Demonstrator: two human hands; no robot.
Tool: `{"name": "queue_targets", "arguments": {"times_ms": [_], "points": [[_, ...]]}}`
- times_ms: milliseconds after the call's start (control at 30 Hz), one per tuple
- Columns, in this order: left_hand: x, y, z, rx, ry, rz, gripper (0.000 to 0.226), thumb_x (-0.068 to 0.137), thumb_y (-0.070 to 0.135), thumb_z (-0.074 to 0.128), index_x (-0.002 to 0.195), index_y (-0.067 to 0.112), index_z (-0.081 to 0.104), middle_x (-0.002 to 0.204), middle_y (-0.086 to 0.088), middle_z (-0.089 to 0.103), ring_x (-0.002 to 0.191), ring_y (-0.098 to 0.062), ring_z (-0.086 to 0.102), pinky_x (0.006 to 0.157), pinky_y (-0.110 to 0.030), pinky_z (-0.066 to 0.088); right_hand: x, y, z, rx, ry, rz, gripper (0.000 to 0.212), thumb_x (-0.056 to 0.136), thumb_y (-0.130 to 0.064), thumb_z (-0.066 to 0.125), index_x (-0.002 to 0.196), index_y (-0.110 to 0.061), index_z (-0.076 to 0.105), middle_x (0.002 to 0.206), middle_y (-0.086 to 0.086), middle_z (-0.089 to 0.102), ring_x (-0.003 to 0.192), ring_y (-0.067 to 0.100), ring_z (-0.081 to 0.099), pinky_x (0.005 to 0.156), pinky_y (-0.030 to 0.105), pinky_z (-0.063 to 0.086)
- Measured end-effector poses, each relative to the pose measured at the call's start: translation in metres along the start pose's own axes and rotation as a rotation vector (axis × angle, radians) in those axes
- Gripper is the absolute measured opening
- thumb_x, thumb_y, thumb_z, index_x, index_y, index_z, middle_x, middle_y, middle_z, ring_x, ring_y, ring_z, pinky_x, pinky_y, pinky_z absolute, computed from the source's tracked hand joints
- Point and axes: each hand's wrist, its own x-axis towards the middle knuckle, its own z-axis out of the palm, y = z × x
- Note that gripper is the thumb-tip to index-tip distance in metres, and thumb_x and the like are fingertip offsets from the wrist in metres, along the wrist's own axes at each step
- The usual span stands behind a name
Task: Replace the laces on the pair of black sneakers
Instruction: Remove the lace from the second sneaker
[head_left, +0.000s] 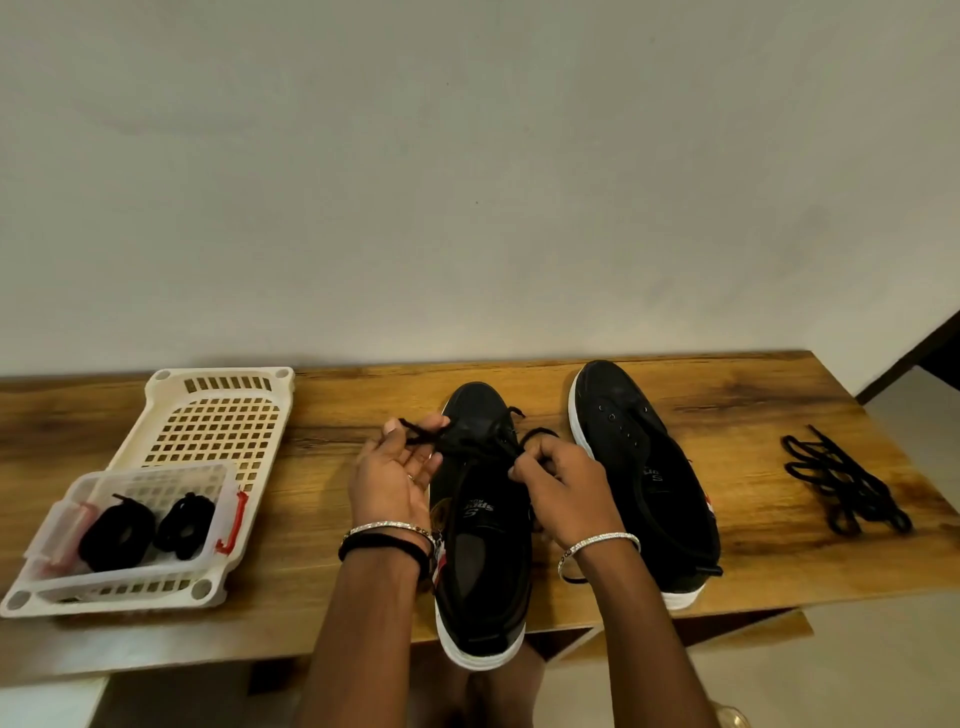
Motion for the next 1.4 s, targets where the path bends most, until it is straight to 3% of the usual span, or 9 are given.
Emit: {"name": "queue_targets", "arguments": {"times_ms": [133, 267, 467, 600, 733, 967, 1167, 1300, 1400], "points": [[-0.004, 0.003, -0.003, 0.531, 0.073, 0.280, 0.012, 0.101, 0.017, 0.051, 0.111, 0.018, 0.045, 0.071, -0.001, 0.058, 0.064, -0.019, 0.061, 0.074, -0.042, 0.053, 0.000, 0.000, 0.001, -0.009, 0.004, -0.009, 0.017, 0.082, -0.031, 0.063, 0.066, -0.026, 0.057, 0.054, -0.005, 0.056, 0.052, 0.015, 0.055, 0.060, 0.049, 0.058], [-0.013, -0.007, -0.003, 1.370, -0.057, 0.740, 0.040, 0.084, 0.036, 0.070, 0.121, 0.038, 0.055, 0.131, 0.003, 0.048, 0.120, -0.021, 0.047, 0.094, -0.046, 0.042, 0.001, 0.000, 0.001, -0.027, 0.009, -0.016, 0.016, 0.081, -0.032, 0.062, 0.067, -0.026, 0.059, 0.055, -0.008, 0.058, 0.053, 0.015, 0.056, 0.060, 0.047, 0.058], [-0.025, -0.013, 0.008, 1.719, -0.170, 0.707, 0.020, 0.085, 0.042, 0.069, 0.105, 0.043, 0.068, 0.154, 0.016, 0.029, 0.146, -0.015, 0.012, 0.113, -0.048, 0.015, 0.002, 0.000, 0.002, -0.043, -0.002, -0.020, 0.012, 0.075, -0.041, 0.056, 0.068, -0.031, 0.058, 0.054, -0.005, 0.055, 0.052, 0.018, 0.054, 0.058, 0.049, 0.057], [-0.019, -0.015, 0.008, 1.569, -0.148, 0.677, 0.013, 0.088, 0.039, 0.069, 0.100, 0.043, 0.072, 0.143, 0.023, 0.044, 0.141, -0.009, 0.023, 0.111, -0.046, 0.017, 0.001, 0.000, 0.001, -0.046, 0.020, -0.027, 0.014, 0.080, -0.035, 0.060, 0.069, -0.026, 0.058, 0.057, -0.003, 0.056, 0.055, 0.018, 0.054, 0.061, 0.049, 0.054], [-0.014, -0.014, 0.005, 0.908, -0.093, 0.561, 0.010, 0.087, 0.024, 0.073, 0.089, 0.034, 0.076, 0.103, 0.014, 0.074, 0.110, -0.010, 0.064, 0.096, -0.042, 0.050, 0.003, 0.001, 0.001, -0.044, 0.021, -0.034, 0.017, 0.086, -0.027, 0.062, 0.070, -0.022, 0.059, 0.059, -0.002, 0.059, 0.057, 0.017, 0.055, 0.065, 0.048, 0.054], [0.000, 0.005, -0.003, 0.002, 0.076, -0.040, 0.024, 0.104, 0.012, 0.044, 0.083, 0.011, 0.055, 0.062, -0.003, 0.057, 0.054, -0.016, 0.062, 0.069, -0.035, 0.055, 0.002, 0.000, 0.002, -0.021, 0.001, -0.024, 0.018, 0.081, -0.031, 0.062, 0.065, -0.027, 0.054, 0.052, -0.008, 0.053, 0.050, 0.014, 0.050, 0.059, 0.045, 0.054], [-0.004, 0.002, -0.009, 0.841, -0.034, 0.558, 0.019, 0.098, 0.037, 0.055, 0.092, 0.024, 0.066, 0.078, 0.010, 0.064, 0.066, -0.004, 0.057, 0.056, -0.019, 0.043, 0.002, 0.000, 0.003, -0.014, 0.001, -0.030, 0.023, 0.086, -0.023, 0.064, 0.065, -0.025, 0.054, 0.050, -0.011, 0.052, 0.049, 0.010, 0.047, 0.057, 0.037, 0.048], [-0.006, -0.011, -0.009, 1.468, -0.244, 0.615, 0.022, 0.079, 0.058, 0.069, 0.097, 0.044, 0.068, 0.096, 0.017, 0.063, 0.089, -0.006, 0.060, 0.081, -0.033, 0.052, 0.002, -0.002, 0.002, -0.021, -0.011, -0.043, 0.021, 0.087, -0.022, 0.064, 0.068, -0.024, 0.056, 0.056, -0.006, 0.054, 0.051, 0.010, 0.048, 0.057, 0.033, 0.043], [-0.004, -0.012, -0.006, 1.486, -0.165, 0.668, 0.014, 0.080, 0.046, 0.074, 0.093, 0.044, 0.070, 0.095, 0.014, 0.062, 0.089, -0.011, 0.061, 0.083, -0.041, 0.052, 0.001, -0.002, 0.002, -0.024, -0.020, -0.037, 0.019, 0.087, -0.024, 0.063, 0.070, -0.025, 0.057, 0.057, -0.006, 0.055, 0.052, 0.011, 0.051, 0.057, 0.035, 0.046]]}}
